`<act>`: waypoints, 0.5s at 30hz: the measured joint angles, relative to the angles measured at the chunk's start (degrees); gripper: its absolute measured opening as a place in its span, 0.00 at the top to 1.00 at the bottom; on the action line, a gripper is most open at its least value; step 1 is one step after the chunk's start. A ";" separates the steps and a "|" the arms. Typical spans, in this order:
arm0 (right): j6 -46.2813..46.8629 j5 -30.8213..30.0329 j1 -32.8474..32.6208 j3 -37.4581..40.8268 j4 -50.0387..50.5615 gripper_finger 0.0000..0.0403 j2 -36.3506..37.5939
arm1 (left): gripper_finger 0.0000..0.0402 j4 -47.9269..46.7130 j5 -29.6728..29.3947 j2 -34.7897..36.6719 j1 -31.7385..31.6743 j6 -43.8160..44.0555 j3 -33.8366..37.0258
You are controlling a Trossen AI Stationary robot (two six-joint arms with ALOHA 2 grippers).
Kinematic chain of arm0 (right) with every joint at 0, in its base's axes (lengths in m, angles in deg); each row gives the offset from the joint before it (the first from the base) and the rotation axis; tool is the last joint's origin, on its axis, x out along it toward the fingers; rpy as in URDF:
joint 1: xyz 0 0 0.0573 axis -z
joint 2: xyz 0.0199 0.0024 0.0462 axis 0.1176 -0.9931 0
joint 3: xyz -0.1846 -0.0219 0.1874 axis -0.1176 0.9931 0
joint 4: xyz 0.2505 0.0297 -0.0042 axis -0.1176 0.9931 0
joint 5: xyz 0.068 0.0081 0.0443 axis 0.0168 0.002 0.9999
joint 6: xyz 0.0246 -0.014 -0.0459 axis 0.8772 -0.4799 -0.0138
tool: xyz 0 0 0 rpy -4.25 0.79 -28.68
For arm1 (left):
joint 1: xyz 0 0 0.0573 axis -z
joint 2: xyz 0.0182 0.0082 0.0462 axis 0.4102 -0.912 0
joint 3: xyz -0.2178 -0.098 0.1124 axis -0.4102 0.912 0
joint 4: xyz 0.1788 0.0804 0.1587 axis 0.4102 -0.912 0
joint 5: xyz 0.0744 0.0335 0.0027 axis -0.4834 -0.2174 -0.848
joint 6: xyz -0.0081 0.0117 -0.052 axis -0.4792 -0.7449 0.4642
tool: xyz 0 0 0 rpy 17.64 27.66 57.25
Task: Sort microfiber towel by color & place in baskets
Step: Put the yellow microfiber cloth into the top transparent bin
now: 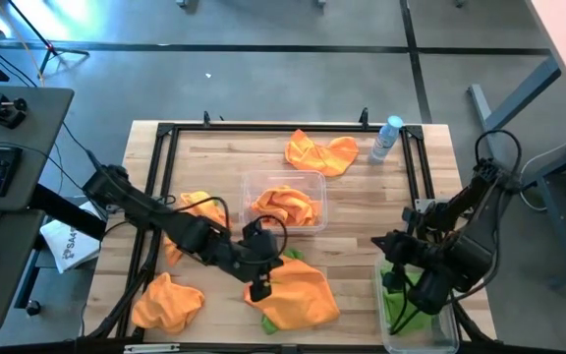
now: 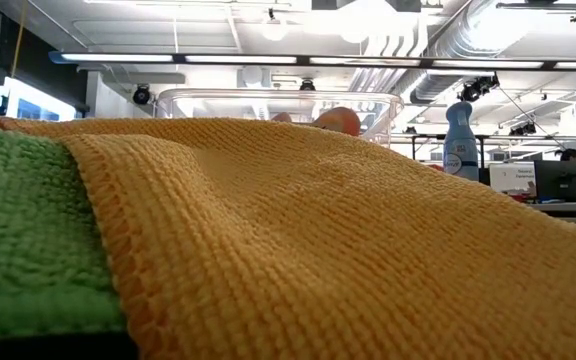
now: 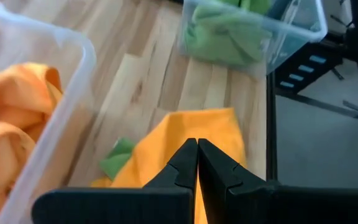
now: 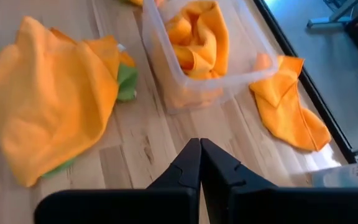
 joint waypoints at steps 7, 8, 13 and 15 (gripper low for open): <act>-0.60 -1.13 -0.02 0.00 -1.97 1.00 0.70 | 0.95 -4.97 2.96 -2.30 0.02 4.30 0.00; -0.62 -1.11 0.06 0.00 -1.96 1.00 0.67 | 0.93 -6.34 3.00 -2.43 0.09 5.27 0.00; -0.62 -1.13 0.10 0.00 -1.42 1.00 0.66 | 0.83 -12.16 3.11 -3.21 1.18 6.17 -0.02; -0.60 -1.13 0.10 0.00 -1.38 1.00 0.66 | 0.80 -12.98 3.16 -4.25 1.86 4.93 0.00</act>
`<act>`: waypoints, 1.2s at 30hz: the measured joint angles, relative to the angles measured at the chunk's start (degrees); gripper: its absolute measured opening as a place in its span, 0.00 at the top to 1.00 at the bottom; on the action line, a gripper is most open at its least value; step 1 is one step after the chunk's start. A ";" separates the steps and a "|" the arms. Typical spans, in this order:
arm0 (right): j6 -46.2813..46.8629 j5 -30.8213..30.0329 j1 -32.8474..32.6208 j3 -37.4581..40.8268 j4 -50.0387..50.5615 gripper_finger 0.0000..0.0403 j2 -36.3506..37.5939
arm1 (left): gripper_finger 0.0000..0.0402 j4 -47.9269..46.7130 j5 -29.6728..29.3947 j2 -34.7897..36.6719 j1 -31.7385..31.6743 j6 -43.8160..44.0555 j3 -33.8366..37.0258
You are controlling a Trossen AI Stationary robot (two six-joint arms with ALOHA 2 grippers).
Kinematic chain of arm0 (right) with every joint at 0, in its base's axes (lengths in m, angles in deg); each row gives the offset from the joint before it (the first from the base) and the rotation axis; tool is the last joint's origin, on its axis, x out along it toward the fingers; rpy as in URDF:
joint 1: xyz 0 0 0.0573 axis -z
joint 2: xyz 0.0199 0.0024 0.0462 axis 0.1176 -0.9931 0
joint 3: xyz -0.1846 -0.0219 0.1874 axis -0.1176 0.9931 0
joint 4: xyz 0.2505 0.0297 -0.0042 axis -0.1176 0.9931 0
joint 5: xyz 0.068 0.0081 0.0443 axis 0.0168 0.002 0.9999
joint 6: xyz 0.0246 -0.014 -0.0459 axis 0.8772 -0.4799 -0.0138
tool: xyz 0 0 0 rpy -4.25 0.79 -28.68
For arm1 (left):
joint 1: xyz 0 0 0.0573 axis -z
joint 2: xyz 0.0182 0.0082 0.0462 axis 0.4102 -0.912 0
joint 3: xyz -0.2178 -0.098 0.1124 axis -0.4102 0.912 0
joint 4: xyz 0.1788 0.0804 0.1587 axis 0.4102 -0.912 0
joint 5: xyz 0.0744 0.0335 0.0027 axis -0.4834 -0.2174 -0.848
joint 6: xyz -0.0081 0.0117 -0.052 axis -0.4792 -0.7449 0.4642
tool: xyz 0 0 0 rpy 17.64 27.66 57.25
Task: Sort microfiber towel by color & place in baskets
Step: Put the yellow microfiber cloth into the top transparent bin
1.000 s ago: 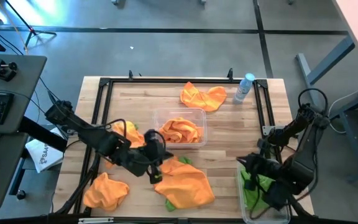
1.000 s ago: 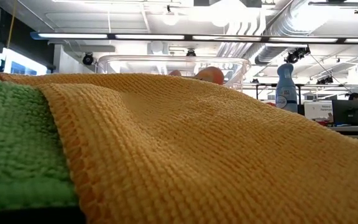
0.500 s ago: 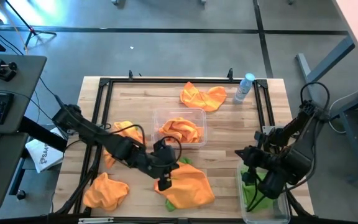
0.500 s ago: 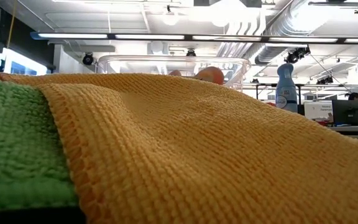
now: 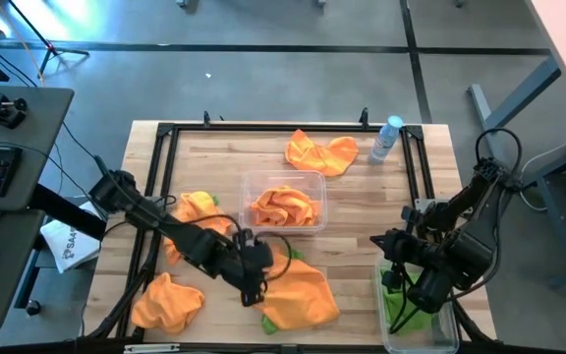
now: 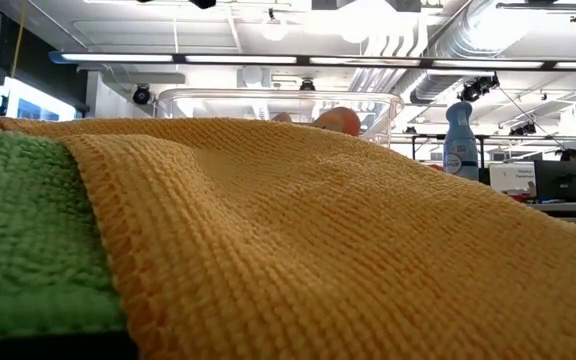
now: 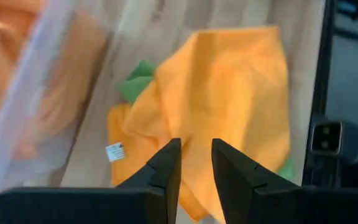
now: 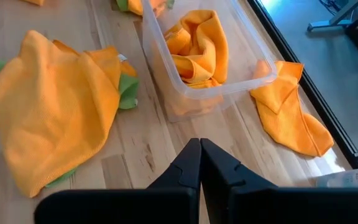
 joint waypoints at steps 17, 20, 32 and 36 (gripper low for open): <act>0.46 -0.02 0.00 0.00 0.49 1.00 -0.02 | 0.81 0.15 9.23 -12.14 4.72 -7.50 0.00; 0.63 -0.02 0.00 0.00 0.49 1.00 -0.02 | 0.81 0.34 10.03 -12.99 4.59 -7.30 0.00; 0.63 -0.02 0.00 0.00 0.49 1.00 -0.02 | 0.83 0.68 10.60 -13.94 3.83 -6.42 0.00; 0.63 -0.02 0.00 0.00 0.49 1.00 -0.02 | 0.97 0.68 12.27 -13.94 3.37 -6.32 0.00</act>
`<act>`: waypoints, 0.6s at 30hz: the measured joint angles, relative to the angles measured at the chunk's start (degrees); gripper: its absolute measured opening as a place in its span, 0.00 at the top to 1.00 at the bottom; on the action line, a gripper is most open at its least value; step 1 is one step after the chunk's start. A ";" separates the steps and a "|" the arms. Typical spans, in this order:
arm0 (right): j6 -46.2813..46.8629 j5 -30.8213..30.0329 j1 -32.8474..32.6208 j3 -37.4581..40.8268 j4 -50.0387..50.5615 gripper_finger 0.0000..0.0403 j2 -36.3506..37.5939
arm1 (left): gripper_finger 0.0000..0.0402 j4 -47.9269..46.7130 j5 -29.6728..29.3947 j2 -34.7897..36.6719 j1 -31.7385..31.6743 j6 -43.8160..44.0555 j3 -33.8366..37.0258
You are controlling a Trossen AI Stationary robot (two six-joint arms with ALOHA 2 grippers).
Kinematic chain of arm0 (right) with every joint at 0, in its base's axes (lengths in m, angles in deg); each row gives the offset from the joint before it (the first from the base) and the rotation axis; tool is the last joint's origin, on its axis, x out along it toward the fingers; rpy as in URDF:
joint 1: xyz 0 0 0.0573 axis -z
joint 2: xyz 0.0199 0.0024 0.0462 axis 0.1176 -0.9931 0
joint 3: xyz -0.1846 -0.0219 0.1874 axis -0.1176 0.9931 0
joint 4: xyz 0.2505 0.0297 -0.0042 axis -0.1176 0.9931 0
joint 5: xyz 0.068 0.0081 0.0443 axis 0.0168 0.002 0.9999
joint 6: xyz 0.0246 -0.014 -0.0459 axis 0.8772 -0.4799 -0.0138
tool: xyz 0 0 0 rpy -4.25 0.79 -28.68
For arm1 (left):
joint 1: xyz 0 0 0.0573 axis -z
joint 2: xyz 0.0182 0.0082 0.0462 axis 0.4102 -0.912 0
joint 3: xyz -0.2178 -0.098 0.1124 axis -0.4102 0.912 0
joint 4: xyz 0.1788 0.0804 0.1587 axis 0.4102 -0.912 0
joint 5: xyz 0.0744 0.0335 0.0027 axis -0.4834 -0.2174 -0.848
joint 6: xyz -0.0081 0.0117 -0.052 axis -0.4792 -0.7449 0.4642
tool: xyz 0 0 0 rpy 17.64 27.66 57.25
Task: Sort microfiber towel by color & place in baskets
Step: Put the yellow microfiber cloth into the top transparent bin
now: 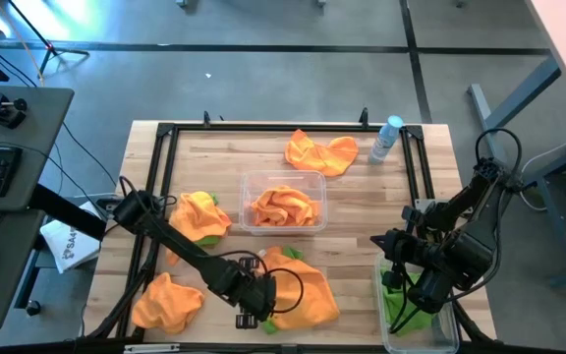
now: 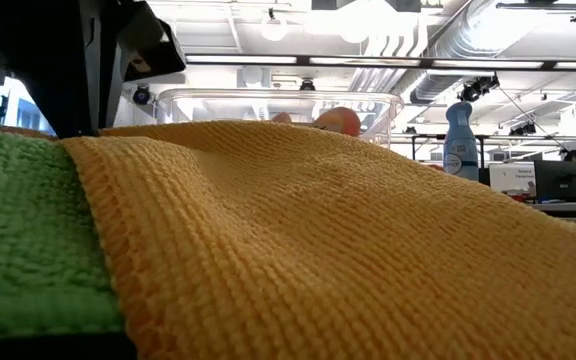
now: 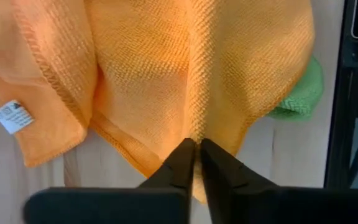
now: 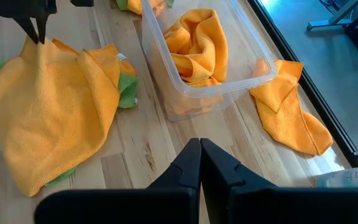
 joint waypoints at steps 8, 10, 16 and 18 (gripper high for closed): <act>-0.02 -0.02 0.00 0.00 0.00 1.00 0.00 | 1.00 -0.31 -2.19 4.58 -0.13 1.33 0.00; -0.02 -0.10 0.00 0.00 0.00 1.00 0.00 | 1.00 -0.31 -4.32 7.69 0.07 1.41 0.00; -0.04 -0.77 0.00 0.00 0.09 1.00 0.00 | 1.00 -0.24 -15.73 20.01 1.74 2.85 0.00; -0.07 -1.48 0.00 0.00 0.12 1.00 0.00 | 1.00 -0.13 -20.86 24.00 2.78 2.43 0.00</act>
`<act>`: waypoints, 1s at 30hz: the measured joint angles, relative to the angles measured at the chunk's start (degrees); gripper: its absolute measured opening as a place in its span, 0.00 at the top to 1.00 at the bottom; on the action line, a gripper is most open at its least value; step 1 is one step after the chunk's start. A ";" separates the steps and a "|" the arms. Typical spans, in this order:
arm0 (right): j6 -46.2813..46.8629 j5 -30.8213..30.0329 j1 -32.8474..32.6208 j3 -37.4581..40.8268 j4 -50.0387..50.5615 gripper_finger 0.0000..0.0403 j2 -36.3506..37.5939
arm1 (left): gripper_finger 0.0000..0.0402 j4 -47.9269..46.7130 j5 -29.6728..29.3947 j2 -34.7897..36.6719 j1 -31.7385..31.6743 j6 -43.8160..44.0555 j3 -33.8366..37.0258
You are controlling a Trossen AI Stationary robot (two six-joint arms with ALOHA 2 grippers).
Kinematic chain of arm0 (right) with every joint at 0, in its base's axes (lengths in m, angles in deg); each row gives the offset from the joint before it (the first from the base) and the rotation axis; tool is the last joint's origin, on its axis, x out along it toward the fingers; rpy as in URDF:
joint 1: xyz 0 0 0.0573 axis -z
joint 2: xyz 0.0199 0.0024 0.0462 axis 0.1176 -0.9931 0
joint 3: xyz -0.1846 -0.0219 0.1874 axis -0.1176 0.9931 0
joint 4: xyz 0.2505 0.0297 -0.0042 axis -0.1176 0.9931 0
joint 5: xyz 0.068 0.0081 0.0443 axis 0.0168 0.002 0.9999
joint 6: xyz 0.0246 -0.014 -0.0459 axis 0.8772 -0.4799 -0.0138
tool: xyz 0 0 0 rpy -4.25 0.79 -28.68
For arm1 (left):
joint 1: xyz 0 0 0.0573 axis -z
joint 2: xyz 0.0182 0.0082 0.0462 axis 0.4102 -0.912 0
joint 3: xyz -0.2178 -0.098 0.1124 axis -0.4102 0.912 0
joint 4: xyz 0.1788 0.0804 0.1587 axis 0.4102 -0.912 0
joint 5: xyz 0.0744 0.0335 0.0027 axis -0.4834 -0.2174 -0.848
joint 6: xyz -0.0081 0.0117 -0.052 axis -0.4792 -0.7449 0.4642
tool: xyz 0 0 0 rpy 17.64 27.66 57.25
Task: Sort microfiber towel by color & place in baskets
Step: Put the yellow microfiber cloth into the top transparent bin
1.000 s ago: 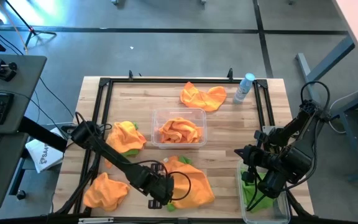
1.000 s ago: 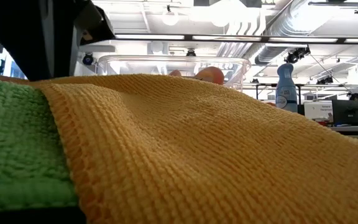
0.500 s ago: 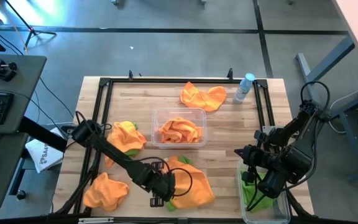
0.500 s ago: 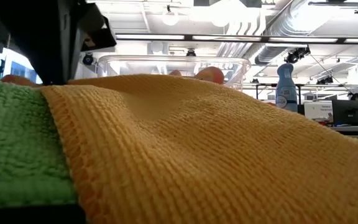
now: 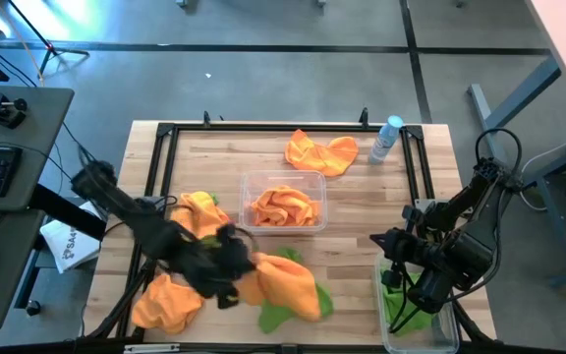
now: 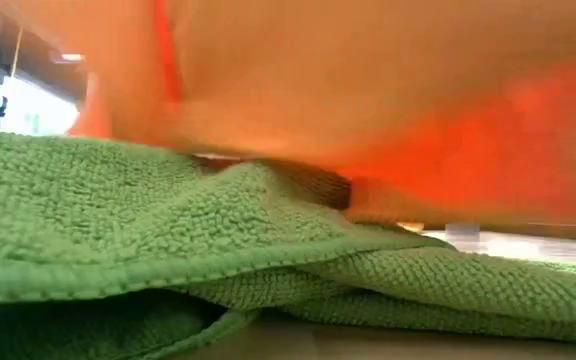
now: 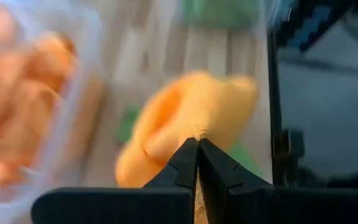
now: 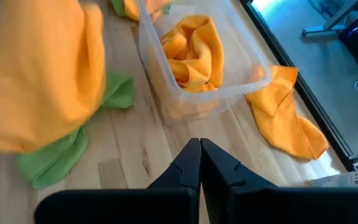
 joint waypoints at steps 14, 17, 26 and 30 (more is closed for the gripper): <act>4.12 -4.25 0.00 0.00 0.90 1.00 -0.02 | 1.00 14.80 -22.75 14.64 1.36 -24.43 0.00; 6.97 -4.25 0.00 2.63 -0.04 1.00 0.59 | 1.00 18.60 -23.05 15.82 0.67 -30.12 0.00; 6.23 -1.29 2.25 28.49 -31.10 1.00 12.84 | 1.00 25.00 -20.31 16.96 -3.86 -39.24 0.00; -2.74 1.00 6.02 39.27 -50.23 1.00 22.08 | 1.00 28.79 -16.53 16.94 -7.97 -42.62 0.00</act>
